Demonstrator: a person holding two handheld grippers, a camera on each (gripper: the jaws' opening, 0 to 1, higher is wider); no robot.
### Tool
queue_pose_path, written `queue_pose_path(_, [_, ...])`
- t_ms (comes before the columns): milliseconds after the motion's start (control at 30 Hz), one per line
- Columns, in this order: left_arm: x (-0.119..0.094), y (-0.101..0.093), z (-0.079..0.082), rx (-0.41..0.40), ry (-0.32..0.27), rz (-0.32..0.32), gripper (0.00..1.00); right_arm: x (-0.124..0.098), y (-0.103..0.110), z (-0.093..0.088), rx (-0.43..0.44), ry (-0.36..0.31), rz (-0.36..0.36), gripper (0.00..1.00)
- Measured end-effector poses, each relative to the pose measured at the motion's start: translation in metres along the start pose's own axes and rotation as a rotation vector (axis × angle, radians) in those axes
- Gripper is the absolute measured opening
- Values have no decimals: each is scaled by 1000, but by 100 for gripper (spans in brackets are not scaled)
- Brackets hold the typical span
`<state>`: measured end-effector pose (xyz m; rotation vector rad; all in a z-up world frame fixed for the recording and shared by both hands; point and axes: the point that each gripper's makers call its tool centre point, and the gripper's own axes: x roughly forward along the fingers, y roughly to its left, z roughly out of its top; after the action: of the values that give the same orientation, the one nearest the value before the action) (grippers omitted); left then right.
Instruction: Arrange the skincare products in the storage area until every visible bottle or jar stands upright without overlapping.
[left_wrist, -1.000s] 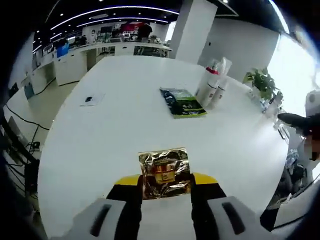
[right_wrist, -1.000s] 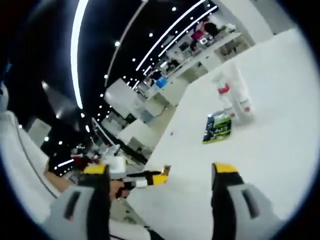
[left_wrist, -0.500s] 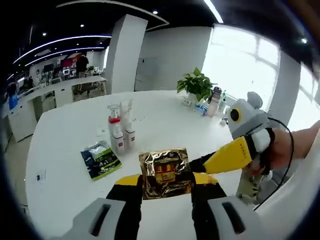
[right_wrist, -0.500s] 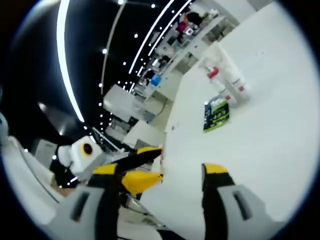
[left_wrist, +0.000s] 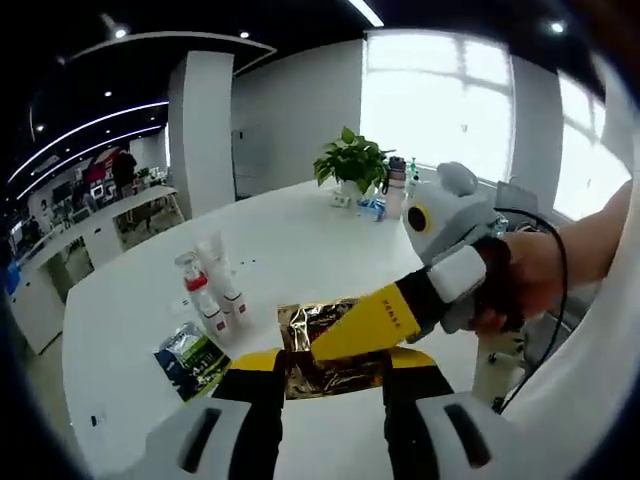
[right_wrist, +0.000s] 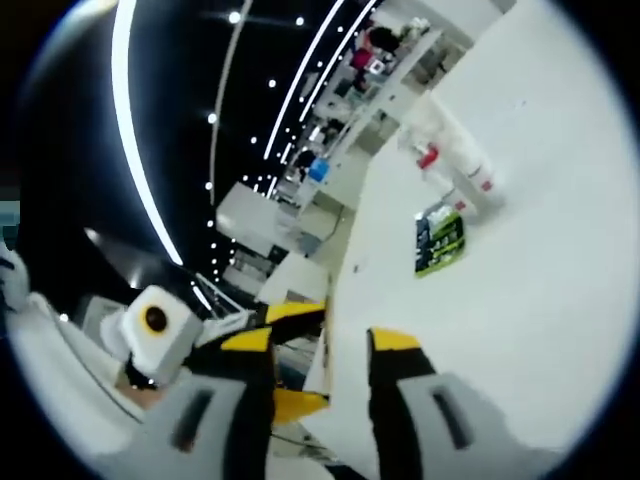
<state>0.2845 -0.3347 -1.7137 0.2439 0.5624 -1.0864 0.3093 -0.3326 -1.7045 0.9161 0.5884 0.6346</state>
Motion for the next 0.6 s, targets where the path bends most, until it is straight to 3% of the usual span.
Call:
queue_pose_path(200, [-3,1,0,-6,-2,-17,39,-1,-1,2,-5,13,10,3])
queue_pose_path(367, [-3,4,-3,-45,-22,-39,41,1,0,0,-33,40,1,1])
queue_pose_path(433, [-5,3,-6,-80,-22,-70,42,0,7,2,-16,26,42,1])
queue_pose_path(500, [-8,0,-7,-139,-43,-103,42,-2,8,2,-25,17,48,1])
queue_pose_path(533, [-12,-1,-7,-303,-83,-162,42,-4,7,1,-23,21,56,1])
queue_pose_path(567, [-13,-1,-7,-349,-94,-177,43,-4,7,1,-20,23,58,1])
queue_pose_path(600, [-17,1,-5,-478,-135,-216,42,-4,9,0,-15,30,66,1])
